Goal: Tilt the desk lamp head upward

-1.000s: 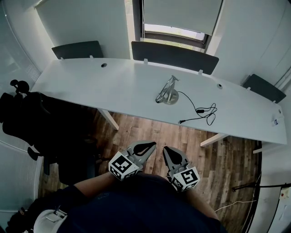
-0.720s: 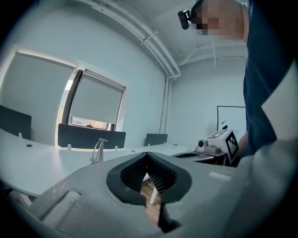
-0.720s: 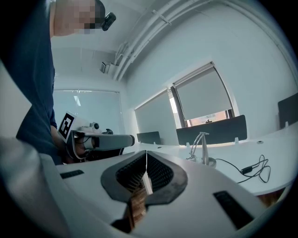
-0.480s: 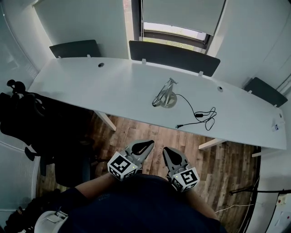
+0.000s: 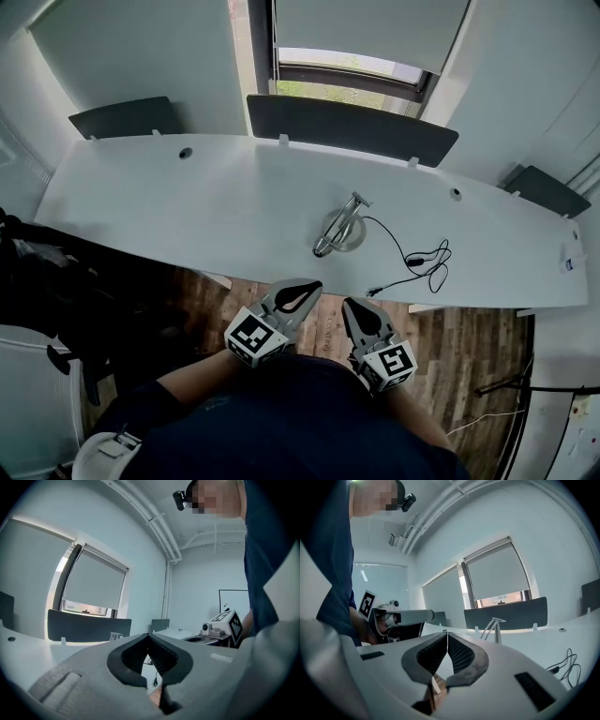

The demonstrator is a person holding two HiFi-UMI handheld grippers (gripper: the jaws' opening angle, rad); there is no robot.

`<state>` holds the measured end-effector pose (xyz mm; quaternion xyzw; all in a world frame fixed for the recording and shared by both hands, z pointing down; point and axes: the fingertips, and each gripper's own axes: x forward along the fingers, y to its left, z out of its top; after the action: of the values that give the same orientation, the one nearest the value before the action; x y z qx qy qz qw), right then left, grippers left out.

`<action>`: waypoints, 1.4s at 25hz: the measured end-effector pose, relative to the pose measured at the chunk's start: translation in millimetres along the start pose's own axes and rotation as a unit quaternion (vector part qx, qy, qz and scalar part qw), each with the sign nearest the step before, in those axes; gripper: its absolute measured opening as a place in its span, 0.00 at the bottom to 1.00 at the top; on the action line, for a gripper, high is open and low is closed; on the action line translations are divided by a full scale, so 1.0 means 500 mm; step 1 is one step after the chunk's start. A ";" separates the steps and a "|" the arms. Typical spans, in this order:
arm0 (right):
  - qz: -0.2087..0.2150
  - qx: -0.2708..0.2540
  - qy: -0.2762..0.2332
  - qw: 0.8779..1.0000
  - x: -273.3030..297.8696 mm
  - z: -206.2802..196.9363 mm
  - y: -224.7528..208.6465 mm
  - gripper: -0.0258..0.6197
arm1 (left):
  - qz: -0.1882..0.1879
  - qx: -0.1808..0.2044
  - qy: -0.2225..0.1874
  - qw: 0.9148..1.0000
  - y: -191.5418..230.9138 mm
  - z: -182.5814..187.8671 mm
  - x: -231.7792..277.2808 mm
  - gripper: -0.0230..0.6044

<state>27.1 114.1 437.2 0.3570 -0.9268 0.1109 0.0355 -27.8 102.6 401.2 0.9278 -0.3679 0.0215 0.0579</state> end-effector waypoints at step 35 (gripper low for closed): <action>-0.053 0.072 0.068 0.994 0.264 -0.060 -0.281 0.06 | -0.083 0.095 0.121 0.985 0.391 -0.169 0.338 0.05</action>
<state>22.7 -66.5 510.9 0.3987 -0.8918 0.1991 0.0782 -38.5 -143.3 516.8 0.9471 -0.2757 0.1637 0.0150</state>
